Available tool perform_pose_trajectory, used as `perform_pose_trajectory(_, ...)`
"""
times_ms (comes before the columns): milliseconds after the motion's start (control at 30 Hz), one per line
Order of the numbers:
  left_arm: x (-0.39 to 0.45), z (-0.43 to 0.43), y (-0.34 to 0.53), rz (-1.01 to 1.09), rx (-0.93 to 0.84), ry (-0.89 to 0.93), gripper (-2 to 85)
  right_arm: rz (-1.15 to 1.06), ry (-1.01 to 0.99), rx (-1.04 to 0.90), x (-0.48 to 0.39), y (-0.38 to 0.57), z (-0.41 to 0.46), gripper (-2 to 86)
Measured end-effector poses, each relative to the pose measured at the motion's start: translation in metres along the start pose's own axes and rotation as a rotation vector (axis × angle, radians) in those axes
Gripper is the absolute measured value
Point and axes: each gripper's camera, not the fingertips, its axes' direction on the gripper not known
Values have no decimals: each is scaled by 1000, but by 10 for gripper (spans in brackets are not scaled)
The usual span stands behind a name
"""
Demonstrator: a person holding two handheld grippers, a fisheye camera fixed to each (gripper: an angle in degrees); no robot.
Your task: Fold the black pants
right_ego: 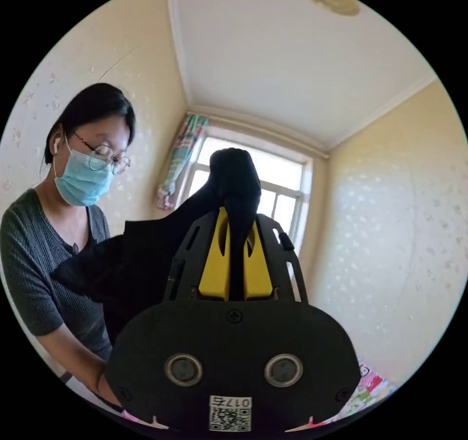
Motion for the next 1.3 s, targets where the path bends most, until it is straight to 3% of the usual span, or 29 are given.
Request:
perform_pose_trajectory(67,27,-62,-19,25,52,-174,51,55,-220,-100,46,-10,85,10)
perform_pose_trajectory(200,50,-171,-16,-101,173,-537,60,328,-423,-396,119,36,255,32)
perform_pose_trajectory(267,53,-253,26,-404,292,-878,93,576,-453,-725,149,116,361,83)
perform_pose_trajectory(333,59,-312,79,-667,397,-1105,108,740,-325,-884,154,187,395,129)
perform_pose_trajectory(433,64,-390,172,-1087,413,-1240,122,979,-288,-918,143,295,384,139)
perform_pose_trajectory(567,54,-455,267,-1541,386,-1064,136,1492,-421,-825,98,465,302,119)
perform_pose_trajectory(700,23,-491,297,-1718,319,-914,139,1855,-370,-718,24,564,184,83)
perform_pose_trajectory(833,-25,-540,309,-1821,299,-816,141,2115,-202,-415,-61,583,35,72)
perform_pose_trajectory(933,-66,-576,317,-1891,202,-791,142,2156,-24,-147,-115,551,-61,67)
perform_pose_trajectory(1100,-129,-621,326,-1971,-198,-712,153,2108,313,287,-217,478,-177,61)
perform_pose_trajectory(1167,-142,-655,317,-1954,-171,-743,156,2048,467,505,-275,440,-211,60)
perform_pose_trajectory(1300,-154,-708,299,-1937,-5,-833,159,1981,654,685,-354,386,-233,60)
